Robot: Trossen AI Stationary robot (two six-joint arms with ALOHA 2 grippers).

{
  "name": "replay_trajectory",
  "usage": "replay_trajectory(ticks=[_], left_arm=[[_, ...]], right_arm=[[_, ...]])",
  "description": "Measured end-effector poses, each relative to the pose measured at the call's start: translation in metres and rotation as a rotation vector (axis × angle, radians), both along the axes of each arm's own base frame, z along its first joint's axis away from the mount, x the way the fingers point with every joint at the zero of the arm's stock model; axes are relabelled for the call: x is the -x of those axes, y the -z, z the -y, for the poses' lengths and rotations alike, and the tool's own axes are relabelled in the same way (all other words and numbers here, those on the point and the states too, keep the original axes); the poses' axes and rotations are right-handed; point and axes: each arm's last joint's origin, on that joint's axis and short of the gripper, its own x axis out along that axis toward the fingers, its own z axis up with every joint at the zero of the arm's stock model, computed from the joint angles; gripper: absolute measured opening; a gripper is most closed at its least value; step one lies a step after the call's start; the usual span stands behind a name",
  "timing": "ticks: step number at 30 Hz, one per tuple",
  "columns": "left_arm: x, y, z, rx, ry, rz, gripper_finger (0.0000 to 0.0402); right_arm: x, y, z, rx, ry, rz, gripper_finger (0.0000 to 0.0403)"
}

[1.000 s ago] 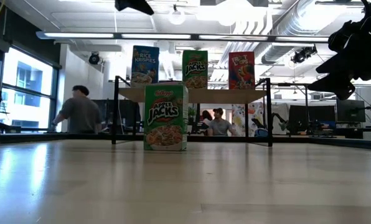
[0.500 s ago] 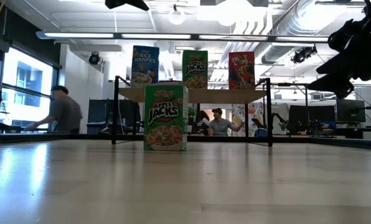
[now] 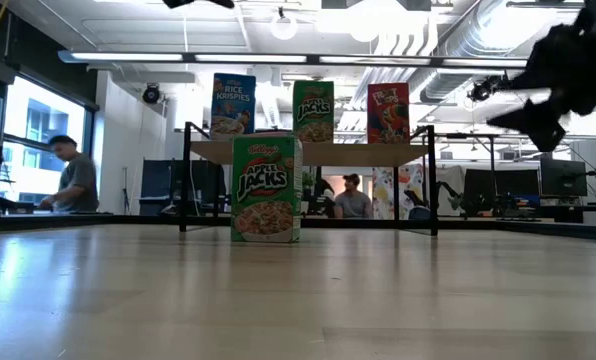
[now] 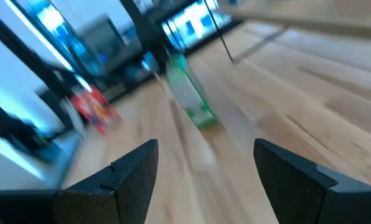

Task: Stack cereal on shelf
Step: Put the green cereal box on the shelf aligned with the other green cereal boxes

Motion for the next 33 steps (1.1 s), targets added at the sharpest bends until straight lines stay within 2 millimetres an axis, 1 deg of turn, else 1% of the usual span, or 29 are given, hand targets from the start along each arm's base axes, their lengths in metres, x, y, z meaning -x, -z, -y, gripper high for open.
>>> replay_trajectory(ticks=[4, 14, 20, 24, 28, 33], left_arm=[[0.009, -0.006, 0.001, 0.0, 0.001, 0.027, 0.0273], [0.032, -0.02, 0.002, -0.004, -0.001, 0.091, 0.0273], [0.04, -0.025, 0.003, -0.032, 0.017, 0.114, 0.0273], [0.046, -0.028, 0.003, -0.06, 0.036, 0.126, 0.0273], [0.05, -0.031, 0.003, -0.084, 0.05, 0.133, 0.0273], [0.057, -0.034, 0.003, -0.115, 0.066, 0.15, 0.0273]], right_arm=[[-0.002, -0.013, 0.0, -0.056, 0.008, 0.137, 0.0257], [0.0, -0.041, 0.0, -0.047, -0.008, 0.432, 0.0257], [0.002, -0.052, 0.001, -0.036, 0.018, 0.547, 0.026], [0.002, -0.06, 0.001, -0.036, 0.045, 0.582, 0.0279], [0.003, -0.077, 0.002, -0.042, 0.082, 0.626, 0.0295], [0.005, -0.105, 0.003, -0.029, 0.1, 0.749, 0.0296]])
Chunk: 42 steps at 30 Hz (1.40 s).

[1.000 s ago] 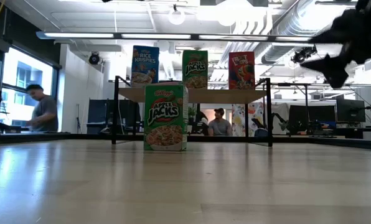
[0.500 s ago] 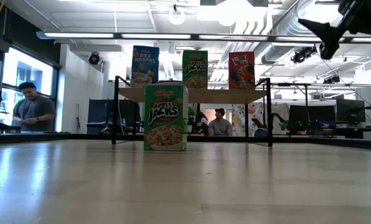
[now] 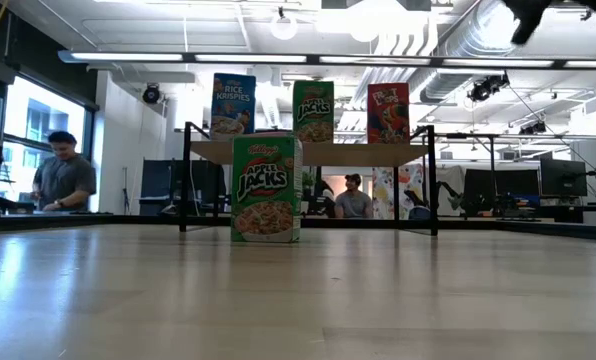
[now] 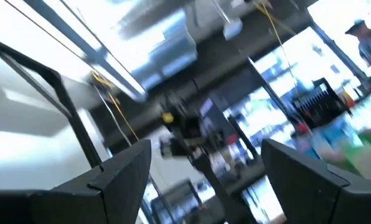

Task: Stack cereal on shelf
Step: Put the green cereal box on the shelf aligned with the other green cereal boxes

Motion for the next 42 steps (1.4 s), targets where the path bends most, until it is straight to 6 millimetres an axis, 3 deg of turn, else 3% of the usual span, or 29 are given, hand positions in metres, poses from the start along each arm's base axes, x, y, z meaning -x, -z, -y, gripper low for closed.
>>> replay_trajectory(ticks=[9, 19, 31, 42], left_arm=[[0.013, -0.006, 0.001, -0.045, 0.023, 0.032, 0.0273], [0.023, -0.01, 0.001, -0.119, 0.058, 0.046, 0.0273], [0.031, -0.008, 0.002, -0.169, 0.09, -0.005, 0.0273], [0.033, -0.006, 0.002, -0.201, 0.109, -0.035, 0.0273]], right_arm=[[-0.011, -0.048, -0.001, 0.117, 0.05, 0.022, 0.0296], [-0.07, -0.081, -0.003, 0.186, 0.051, -0.294, 0.0296], [-0.154, -0.082, -0.005, 0.231, 0.027, -0.597, 0.0296], [-0.22, -0.052, -0.008, 0.318, -0.02, -0.797, 0.0296]])
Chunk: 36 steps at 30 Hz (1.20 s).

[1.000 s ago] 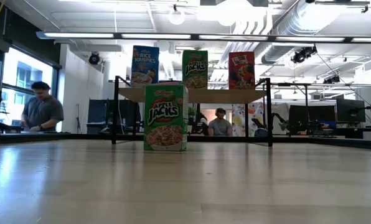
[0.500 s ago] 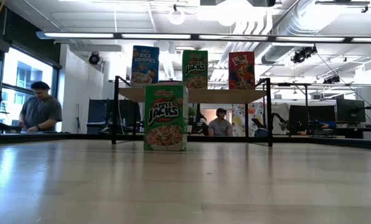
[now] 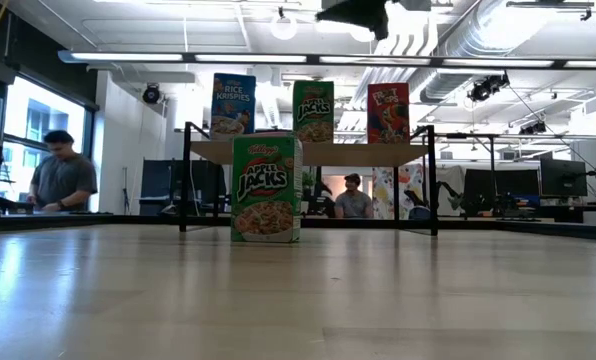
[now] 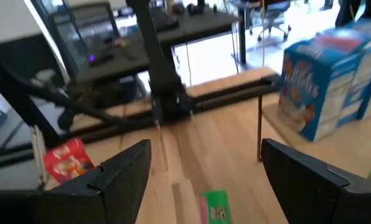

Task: Stack cereal on shelf
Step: Put the green cereal box on the shelf aligned with the other green cereal boxes

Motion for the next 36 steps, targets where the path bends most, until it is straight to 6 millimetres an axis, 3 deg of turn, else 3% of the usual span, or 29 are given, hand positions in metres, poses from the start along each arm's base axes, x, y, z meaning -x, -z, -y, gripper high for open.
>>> replay_trajectory(ticks=[7, 14, 26, 36], left_arm=[[0.0, 0.0, 0.0, -0.011, 0.006, -0.004, 0.0273], [0.002, 0.002, 0.0, -0.017, 0.011, -0.033, 0.0273], [0.002, 0.004, 0.0, -0.017, 0.012, -0.049, 0.0273], [0.002, 0.004, 0.0, -0.014, 0.011, -0.049, 0.0273]], right_arm=[[-0.031, 0.036, -0.001, 0.005, -0.011, -0.121, 0.0296], [-0.049, 0.068, -0.002, 0.003, -0.03, -0.222, 0.0296], [-0.066, 0.106, -0.003, 0.022, -0.042, -0.331, 0.0296], [-0.072, 0.125, -0.002, 0.063, -0.018, -0.391, 0.0296]])
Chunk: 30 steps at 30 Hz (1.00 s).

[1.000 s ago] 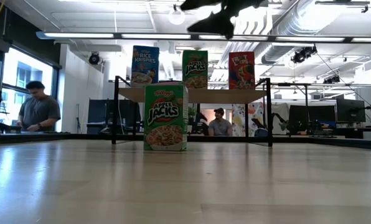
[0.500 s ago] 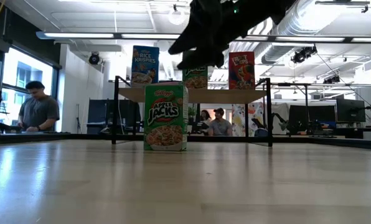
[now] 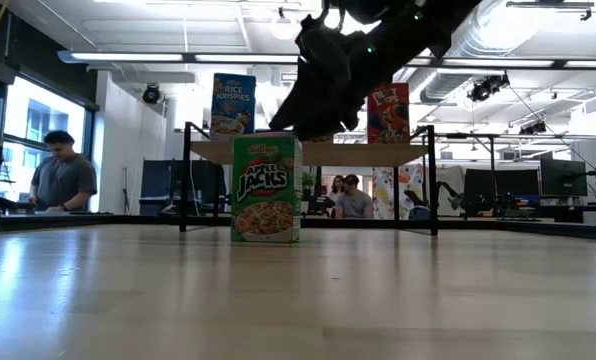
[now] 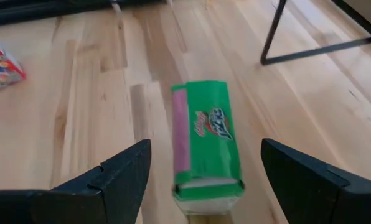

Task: Stack cereal on shelf
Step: Put the green cereal box on the shelf aligned with the other green cereal boxes

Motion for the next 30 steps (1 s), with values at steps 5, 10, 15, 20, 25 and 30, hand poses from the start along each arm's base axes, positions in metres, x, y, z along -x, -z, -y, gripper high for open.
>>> replay_trajectory(ticks=[5, 10, 15, 20, 25, 30], left_arm=[[0.0, 0.0, 0.0, 0.0, 0.0, 0.001, 0.0273], [0.0, 0.0, 0.0, 0.0, 0.0, 0.001, 0.0273], [0.0, 0.0, 0.0, 0.0, 0.001, 0.002, 0.0273], [0.0, 0.0, 0.0, 0.0, 0.001, 0.002, 0.0273], [0.0, 0.0, 0.0, 0.0, 0.001, 0.002, 0.0273], [0.0, 0.0, 0.0, 0.0, 0.0, 0.002, 0.0273]], right_arm=[[0.001, 0.001, 0.0, 0.007, 0.002, -0.017, 0.0296], [0.0, 0.004, 0.0, 0.017, -0.016, -0.028, 0.0296], [-0.001, 0.012, 0.0, 0.014, -0.013, -0.058, 0.0296], [-0.002, 0.012, 0.0, 0.007, -0.009, -0.045, 0.028], [-0.002, 0.012, 0.0, -0.003, -0.003, -0.044, 0.0235], [-0.002, 0.012, 0.0, -0.005, -0.003, -0.044, 0.0196]])
